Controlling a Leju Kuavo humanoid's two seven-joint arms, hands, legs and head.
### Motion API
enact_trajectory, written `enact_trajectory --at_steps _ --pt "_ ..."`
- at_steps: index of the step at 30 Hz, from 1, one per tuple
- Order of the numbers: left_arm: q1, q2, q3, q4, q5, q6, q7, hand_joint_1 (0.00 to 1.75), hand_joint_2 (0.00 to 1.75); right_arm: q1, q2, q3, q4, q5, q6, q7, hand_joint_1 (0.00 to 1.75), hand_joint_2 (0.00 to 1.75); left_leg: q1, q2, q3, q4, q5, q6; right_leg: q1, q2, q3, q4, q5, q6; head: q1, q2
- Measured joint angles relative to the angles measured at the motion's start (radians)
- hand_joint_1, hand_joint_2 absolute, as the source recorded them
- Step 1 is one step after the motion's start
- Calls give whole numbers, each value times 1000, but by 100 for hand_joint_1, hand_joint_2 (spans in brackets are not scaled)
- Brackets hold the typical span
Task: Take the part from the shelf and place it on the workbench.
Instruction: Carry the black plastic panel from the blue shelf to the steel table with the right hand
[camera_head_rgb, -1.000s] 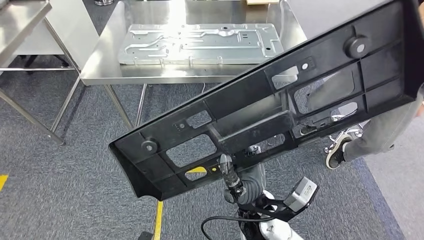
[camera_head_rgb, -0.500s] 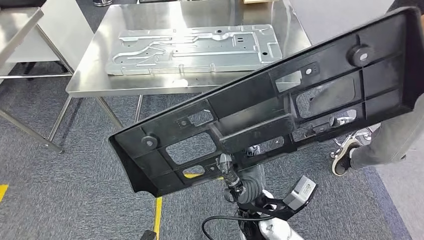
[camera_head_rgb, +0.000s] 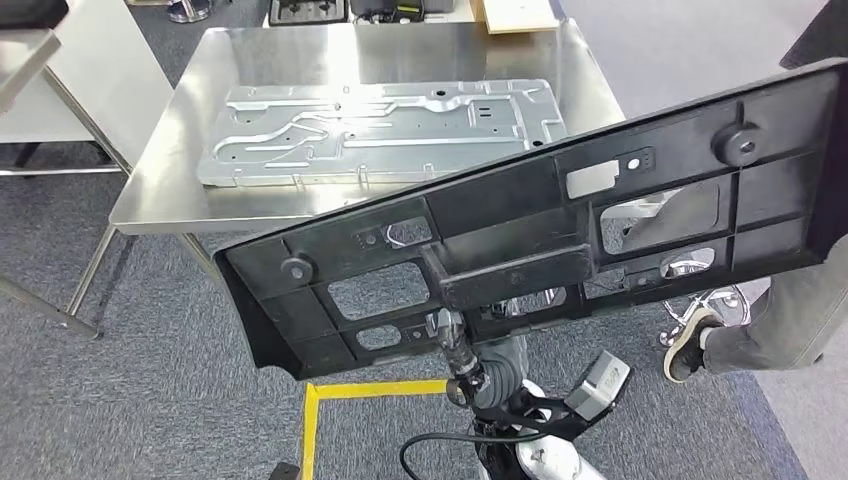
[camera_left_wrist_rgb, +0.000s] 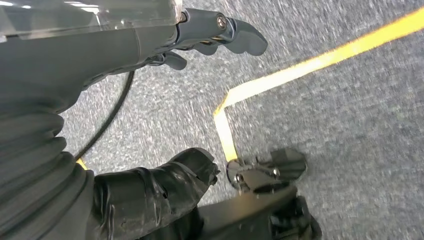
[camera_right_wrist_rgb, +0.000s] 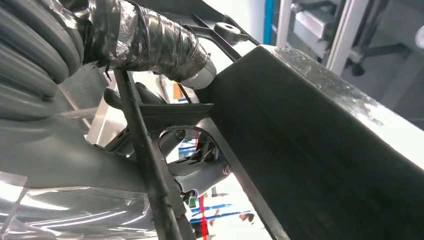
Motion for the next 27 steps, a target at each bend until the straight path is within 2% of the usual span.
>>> enact_trajectory --at_steps 1,2,3,4,5,7,8,9,11,13,14,16,17,18,19,21,22,23,25,26,27 --pt "2 0 0 0 1 0 0 0 175 1 0 0 1 0 0 0 175 175 1 0 12 0 -12 -1 -2 0 -37 23 -27 4 1 0" --pt "5 -1 0 0 3 1 0 0 175 2 0 0 2 -1 0 0 175 175 1 -1 27 0 -26 -2 -3 -1 -63 24 -44 7 1 0" --pt "7 -2 0 0 4 1 0 0 175 2 0 0 2 -2 1 0 175 175 3 -1 45 0 -40 -4 -4 -1 -78 1 -40 10 1 0" --pt "9 -3 0 0 5 1 -1 0 175 2 0 0 2 -3 2 0 175 175 5 -2 64 1 -56 -8 -6 -1 -84 -42 -8 13 1 0" --pt "12 -4 0 0 6 2 -2 0 175 3 -1 0 4 -3 3 0 175 175 6 -3 80 2 -72 -13 -7 -2 -88 -96 61 14 2 0" --pt "14 -4 0 1 8 4 -4 0 175 3 -2 0 9 -5 4 1 175 175 6 -7 101 6 -99 -25 -6 -4 -88 -170 165 1 1 0" --pt "14 -4 0 1 9 5 -5 0 175 4 -3 0 11 -6 4 1 175 175 6 -8 106 6 -107 -30 -3 -4 -88 -185 191 -10 1 0" --pt "12 -3 0 1 10 6 -6 0 175 3 -3 0 12 -7 5 1 175 175 6 -8 106 11 -108 -35 0 -3 -83 -186 182 -21 0 0" --pt "6 -3 0 2 10 7 -8 0 175 0 -1 0 11 -8 5 0 175 175 7 -3 85 53 -89 -43 -3 -1 -65 -198 173 -35 0 0" --pt "3 -3 0 2 12 8 -11 0 175 -3 1 0 11 -7 7 0 175 175 10 4 22 156 -74 -54 -9 -4 -31 -217 159 -45 -4 0" --pt "4 -3 0 2 15 8 -12 0 175 -2 1 0 11 -7 8 0 175 175 13 8 -17 211 -84 -60 -9 -6 -11 -226 150 -48 -5 0" --pt "8 -3 0 2 19 8 -14 0 175 -2 1 0 14 -7 10 0 175 175 20 12 -91 278 -138 -70 -10 -7 29 -241 130 -48 -6 0" --pt "11 -3 0 2 20 8 -15 0 175 -2 1 0 16 -7 11 0 175 175 22 13 -116 277 -159 -72 -10 -5 50 -245 117 -48 -6 0" --pt "13 -3 0 2 21 9 -15 0 175 -2 1 0 18 -6 10 0 175 175 23 14 -130 253 -162 -72 -11 -4 73 -247 103 -46 -7 0" --pt "14 -3 0 2 22 9 -15 0 175 -2 1 0 19 -4 9 0 175 175 23 15 -135 207 -138 -69 -11 -3 95 -248 87 -44 -7 0" --pt "18 -2 0 2 24 11 -15 0 175 -3 1 0 21 0 5 0 175 175 17 17 -138 90 -9 -54 -10 -1 131 -248 55 -38 -7 0" --pt "20 -1 0 3 26 13 -14 0 175 -4 1 0 23 2 2 0 175 175 13 16 -137 50 49 -47 -7 1 143 -248 39 -33 -7 0" --pt "23 0 0 4 27 16 -13 0 175 -4 1 0 25 4 0 1 175 175 9 13 -136 28 88 -42 -6 4 158 -247 27 -27 -7 0" --pt "22 1 0 4 26 22 -10 0 175 -8 1 0 27 12 -7 4 175 175 7 8 -120 24 87 -36 -3 7 177 -234 20 -14 -7 0" --pt "19 0 0 4 24 25 -9 0 175 -11 1 0 27 18 -14 7 175 175 8 8 -109 20 83 -33 -4 5 177 -216 25 -10 -7 0" --pt "14 0 0 4 23 27 -11 0 175 -16 1 0 27 28 -23 11 175 175 10 9 -97 14 77 -29 -5 2 160 -183 30 -7 -6 0"
